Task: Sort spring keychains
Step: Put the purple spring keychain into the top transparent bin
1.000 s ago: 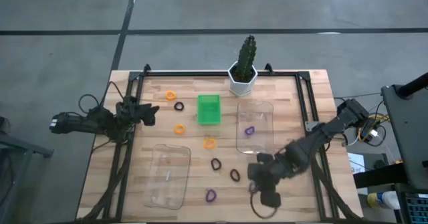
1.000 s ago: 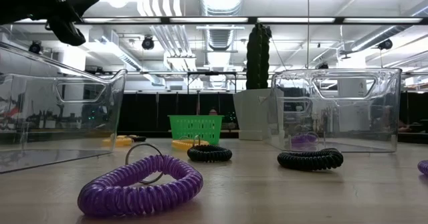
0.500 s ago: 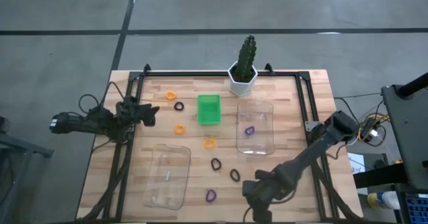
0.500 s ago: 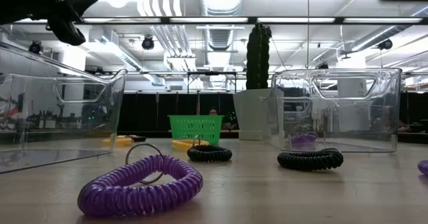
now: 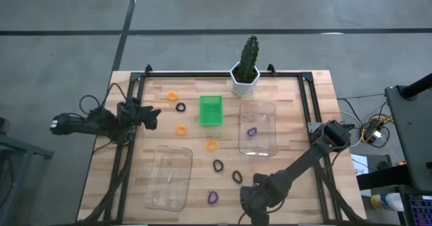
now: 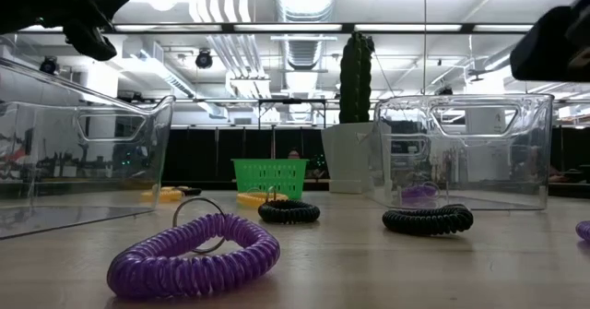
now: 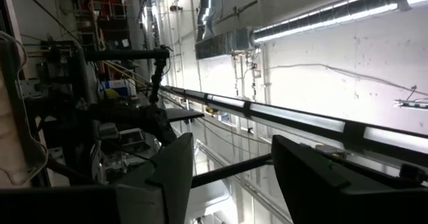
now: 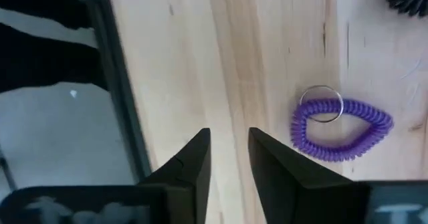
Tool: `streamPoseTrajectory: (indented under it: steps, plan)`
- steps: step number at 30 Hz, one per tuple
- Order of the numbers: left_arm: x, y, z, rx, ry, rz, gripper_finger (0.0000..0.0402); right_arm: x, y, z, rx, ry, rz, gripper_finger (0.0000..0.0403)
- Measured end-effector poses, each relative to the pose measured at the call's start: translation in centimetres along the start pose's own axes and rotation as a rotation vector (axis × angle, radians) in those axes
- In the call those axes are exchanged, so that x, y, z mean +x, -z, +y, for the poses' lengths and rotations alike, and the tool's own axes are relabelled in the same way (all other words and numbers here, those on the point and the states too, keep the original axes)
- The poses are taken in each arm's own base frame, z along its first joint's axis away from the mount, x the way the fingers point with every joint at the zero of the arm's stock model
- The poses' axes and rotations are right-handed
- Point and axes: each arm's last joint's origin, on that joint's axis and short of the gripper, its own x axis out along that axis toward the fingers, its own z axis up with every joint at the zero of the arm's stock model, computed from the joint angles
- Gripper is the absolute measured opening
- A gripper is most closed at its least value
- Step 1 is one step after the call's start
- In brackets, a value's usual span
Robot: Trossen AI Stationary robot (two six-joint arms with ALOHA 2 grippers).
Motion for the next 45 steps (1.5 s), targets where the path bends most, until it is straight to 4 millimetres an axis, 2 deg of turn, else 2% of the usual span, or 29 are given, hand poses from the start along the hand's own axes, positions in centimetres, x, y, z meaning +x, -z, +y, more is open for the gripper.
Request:
streamPoseTrajectory:
  steps: [6,12,22,39,42,45]
  plan:
    - [0.0,0.0,0.0,0.010,0.002,0.013,0.0195,-0.4,0.2,-0.8,0.016,0.095,0.006,0.0144]
    - [0.0,0.0,0.0,0.019,0.002,0.014,0.0195,0.4,0.0,-1.4,-0.005,0.128,0.038,0.0148]
    - [0.0,0.0,0.0,0.019,0.002,0.015,0.0195,1.3,-0.1,-2.0,-0.105,0.144,0.062,0.0124]
    - [0.0,0.0,0.0,0.007,0.002,0.011,0.0195,3.3,0.2,-3.1,-0.110,0.053,0.086,0.0091]
    - [0.0,0.0,0.0,0.005,0.001,0.009,0.0195,3.5,0.2,-3.5,-0.083,0.046,0.091,0.0075]
    - [0.0,0.0,0.0,0.005,0.001,0.009,0.0195,3.6,0.0,-4.1,-0.030,0.023,0.122,0.0040]
